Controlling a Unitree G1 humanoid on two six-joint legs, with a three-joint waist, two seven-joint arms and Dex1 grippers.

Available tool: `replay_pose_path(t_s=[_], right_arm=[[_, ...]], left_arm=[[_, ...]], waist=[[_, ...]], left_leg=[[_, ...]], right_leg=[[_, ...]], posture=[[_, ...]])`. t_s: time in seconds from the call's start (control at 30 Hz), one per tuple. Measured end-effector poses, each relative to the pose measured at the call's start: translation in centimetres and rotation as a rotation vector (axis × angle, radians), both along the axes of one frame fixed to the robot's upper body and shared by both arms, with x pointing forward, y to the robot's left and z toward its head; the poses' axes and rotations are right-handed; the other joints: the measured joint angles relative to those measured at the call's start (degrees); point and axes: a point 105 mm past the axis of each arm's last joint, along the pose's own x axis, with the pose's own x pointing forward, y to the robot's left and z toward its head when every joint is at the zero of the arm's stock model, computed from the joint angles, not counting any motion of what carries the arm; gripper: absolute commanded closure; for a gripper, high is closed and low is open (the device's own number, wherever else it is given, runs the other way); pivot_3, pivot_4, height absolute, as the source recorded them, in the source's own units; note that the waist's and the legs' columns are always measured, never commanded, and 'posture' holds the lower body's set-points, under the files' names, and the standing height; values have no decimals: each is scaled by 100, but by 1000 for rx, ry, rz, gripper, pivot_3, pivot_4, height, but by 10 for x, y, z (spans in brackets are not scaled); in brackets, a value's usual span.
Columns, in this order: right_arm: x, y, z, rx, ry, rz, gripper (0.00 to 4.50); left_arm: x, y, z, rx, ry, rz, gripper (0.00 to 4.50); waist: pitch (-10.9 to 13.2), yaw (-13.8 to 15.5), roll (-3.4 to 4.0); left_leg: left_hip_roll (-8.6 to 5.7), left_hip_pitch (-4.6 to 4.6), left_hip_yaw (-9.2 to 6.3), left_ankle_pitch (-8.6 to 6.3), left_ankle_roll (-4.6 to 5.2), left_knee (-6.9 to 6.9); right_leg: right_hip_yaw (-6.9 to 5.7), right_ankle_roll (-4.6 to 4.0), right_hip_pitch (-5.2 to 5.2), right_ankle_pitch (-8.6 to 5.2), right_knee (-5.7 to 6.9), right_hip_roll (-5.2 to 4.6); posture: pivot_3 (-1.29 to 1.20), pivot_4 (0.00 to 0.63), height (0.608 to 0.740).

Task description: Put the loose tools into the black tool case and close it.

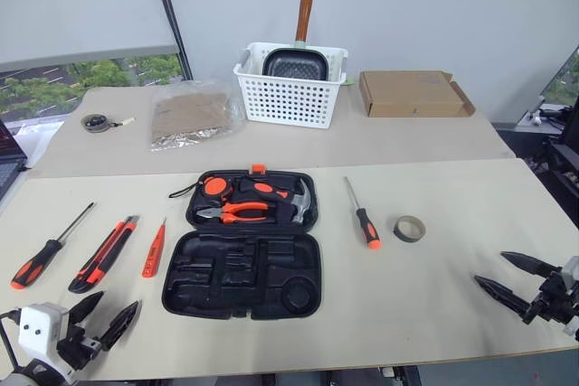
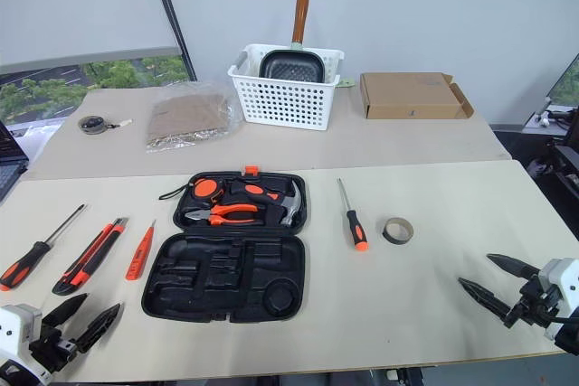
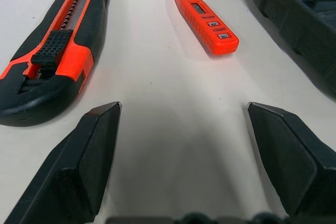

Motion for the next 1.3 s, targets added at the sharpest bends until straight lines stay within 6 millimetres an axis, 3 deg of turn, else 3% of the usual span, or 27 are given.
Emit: replay_pose_path(t_s=[0.43,0.57,0.67,0.77,0.83,1.0,1.17,1.3], right_arm=[[11,12,13,32,-44,40,35],[23,30,26,42,-66,120,35],[36,55,43,56,-102,221,35],[48,96,66,61,-145,386,35],[50,119,79,87,-176,466,35],[42,178,94,176,-179,698,35],[38,209,120,189,-244,806,35],[36,221,126,204,-260,839,35]], left_arm=[[-11,-6,0,-29,-17,-14,368],[-7,-7,18,-84,-100,-11,368],[2,10,45,-99,-197,47,368],[15,45,73,-54,-268,160,368],[20,67,80,-19,-260,230,368],[34,113,71,10,-166,375,368],[53,136,70,71,-109,405,368],[63,141,61,110,-36,372,368]], waist=[[1,-4,-2],[5,-10,-7],[7,-3,-11],[9,1,-13],[7,9,-10],[6,34,-14],[-3,62,-35],[-11,67,-48]], left_leg=[[1,-5,0,-4,1,0],[12,-8,-2,-4,0,1],[41,-7,-1,-4,-2,7],[64,-7,-4,1,-10,9],[66,-6,-6,1,-14,6],[67,-14,-7,-10,-32,10],[66,-21,-6,-29,-20,10],[67,-22,0,-50,-45,9]], right_leg=[[1,0,-4,0,-2,0],[0,0,-6,0,-1,1],[-14,0,-6,0,-5,7],[-46,0,-8,0,0,16],[-70,0,-7,0,1,18],[-125,5,-13,15,1,17],[-138,-11,-14,19,-12,10],[-142,-49,-10,36,-10,9]], posture=[[0,150,700],[0,150,700],[0,150,700],[0,150,700],[0,150,700],[0,150,700],[0,150,700],[0,150,700]])
